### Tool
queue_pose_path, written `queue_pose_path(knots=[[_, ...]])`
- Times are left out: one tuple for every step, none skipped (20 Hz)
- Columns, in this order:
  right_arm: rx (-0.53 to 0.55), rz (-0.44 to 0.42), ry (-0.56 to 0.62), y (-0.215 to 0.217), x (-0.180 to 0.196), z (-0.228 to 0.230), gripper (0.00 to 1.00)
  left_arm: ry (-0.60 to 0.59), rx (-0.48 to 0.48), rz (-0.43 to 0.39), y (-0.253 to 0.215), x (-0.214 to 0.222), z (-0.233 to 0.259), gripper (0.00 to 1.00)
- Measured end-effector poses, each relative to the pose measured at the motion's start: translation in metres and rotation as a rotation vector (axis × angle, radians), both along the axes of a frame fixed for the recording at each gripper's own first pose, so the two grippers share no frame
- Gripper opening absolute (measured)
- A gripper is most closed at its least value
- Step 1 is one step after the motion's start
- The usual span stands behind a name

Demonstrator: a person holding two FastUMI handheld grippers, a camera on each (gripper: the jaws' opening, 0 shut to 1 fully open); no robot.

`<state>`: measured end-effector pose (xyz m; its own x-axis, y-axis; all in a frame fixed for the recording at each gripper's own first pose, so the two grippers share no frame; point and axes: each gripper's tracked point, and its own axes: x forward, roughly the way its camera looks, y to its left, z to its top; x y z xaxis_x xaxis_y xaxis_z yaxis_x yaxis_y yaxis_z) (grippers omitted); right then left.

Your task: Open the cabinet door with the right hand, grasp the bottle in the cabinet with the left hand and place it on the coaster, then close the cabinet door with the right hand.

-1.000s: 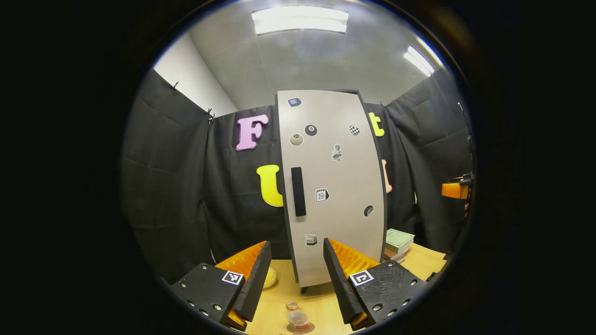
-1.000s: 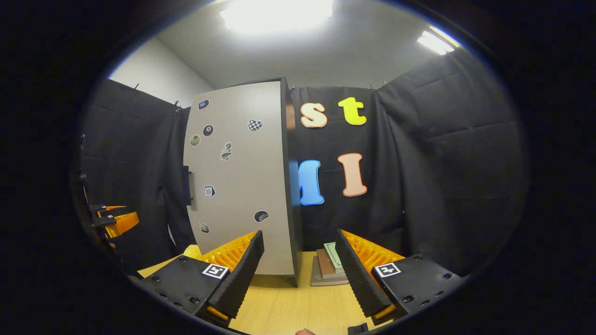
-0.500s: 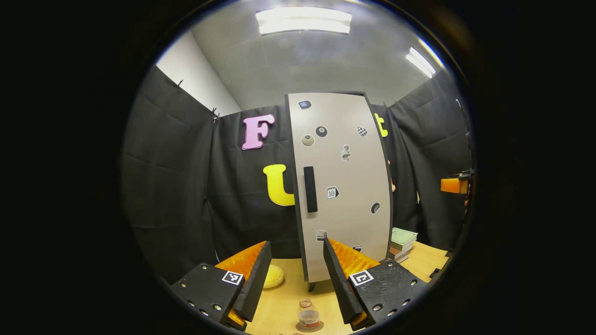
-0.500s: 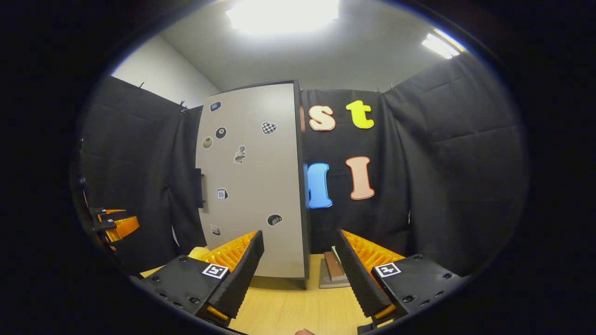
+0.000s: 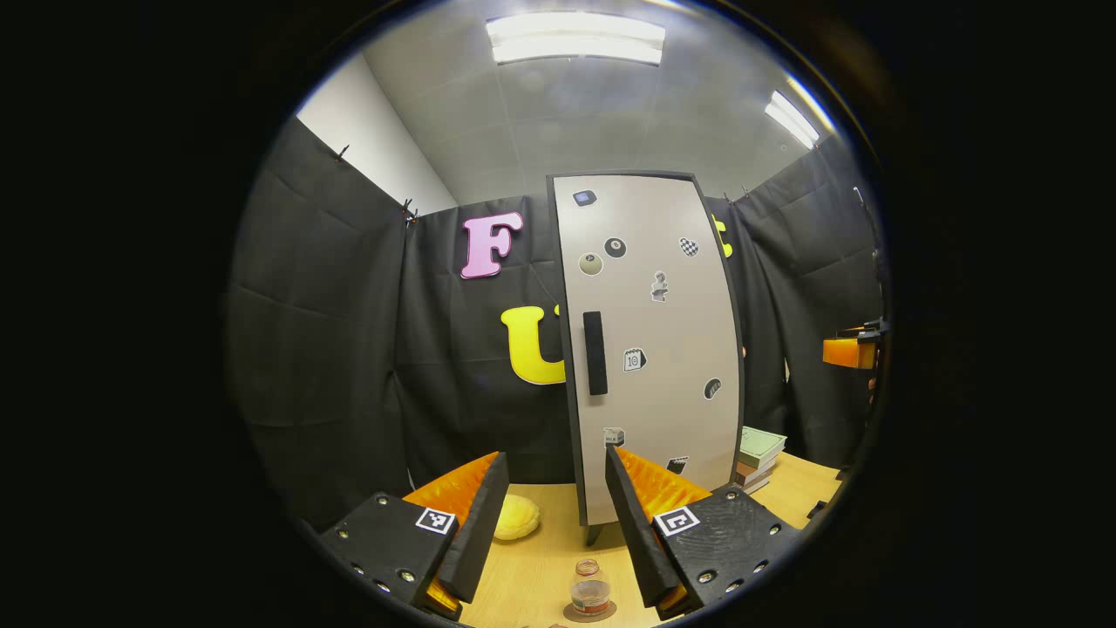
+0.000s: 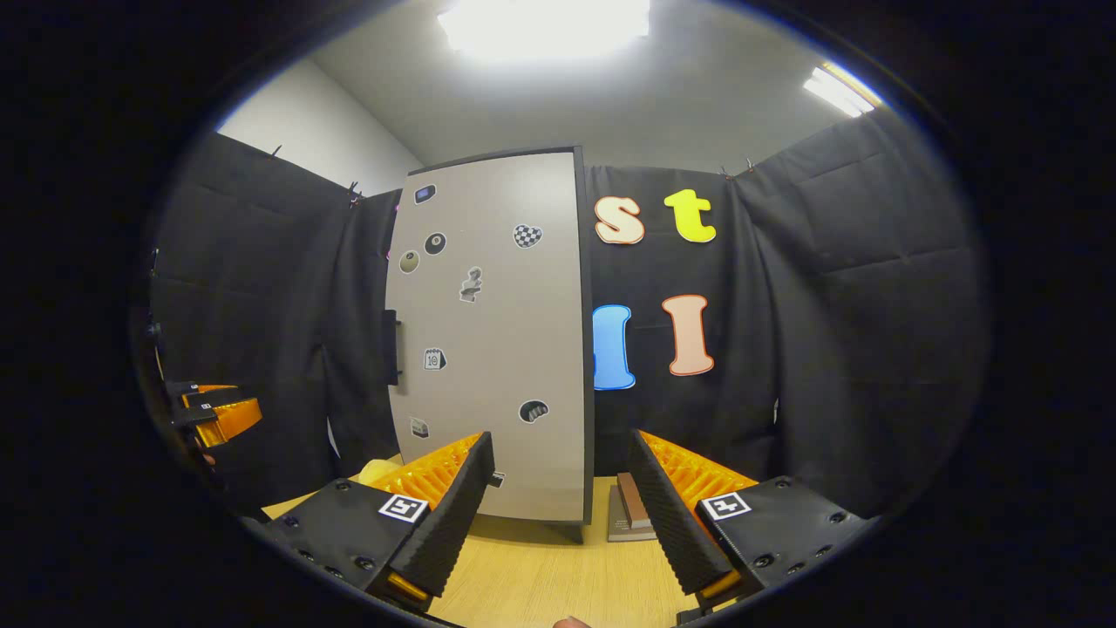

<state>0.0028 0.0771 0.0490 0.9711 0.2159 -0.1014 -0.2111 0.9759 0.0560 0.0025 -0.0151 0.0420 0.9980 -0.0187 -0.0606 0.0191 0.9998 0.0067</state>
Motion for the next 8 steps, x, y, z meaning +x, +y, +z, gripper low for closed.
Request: queue_pose_path(knots=[[-0.004, 0.0, 0.0, 0.0009, -0.0002, 0.0003, 0.98, 0.002, -0.003, -0.003, -0.0006, 0.0009, -0.0009, 0.65], [-0.008, 0.0, 0.0, 0.002, -0.0006, -0.0004, 0.98, 0.002, -0.005, -0.004, -0.0004, 0.001, -0.0011, 0.65], [-0.008, 0.0, 0.0, 0.003, -0.0003, -0.0005, 0.98, 0.003, -0.005, -0.005, 0.0003, -0.0002, -0.0016, 0.65], [-0.006, 0.002, 0.001, 0.004, -0.0012, -0.0005, 0.98, 0.002, -0.003, -0.006, 0.0011, 0.0002, -0.0012, 0.65], [-0.003, 0.003, 0.001, 0.0058, -0.0006, 0.0006, 0.98, 0.0, -0.002, -0.006, 0.0016, 0.0014, -0.0013, 0.65], [-0.003, 0.003, -0.001, 0.0066, -0.0011, 0.001, 0.98, -0.001, -0.002, -0.007, 0.0024, 0.0023, -0.0007, 0.65], [-0.005, 0.003, -0.002, 0.0073, -0.0014, 0.0009, 0.98, -0.001, -0.002, -0.007, 0.0034, 0.0023, -0.0007, 0.65], [-0.008, 0.003, -0.002, 0.0085, -0.0027, 0.0006, 0.98, 0.0, -0.004, -0.009, 0.0041, 0.0027, -0.0003, 0.65]])
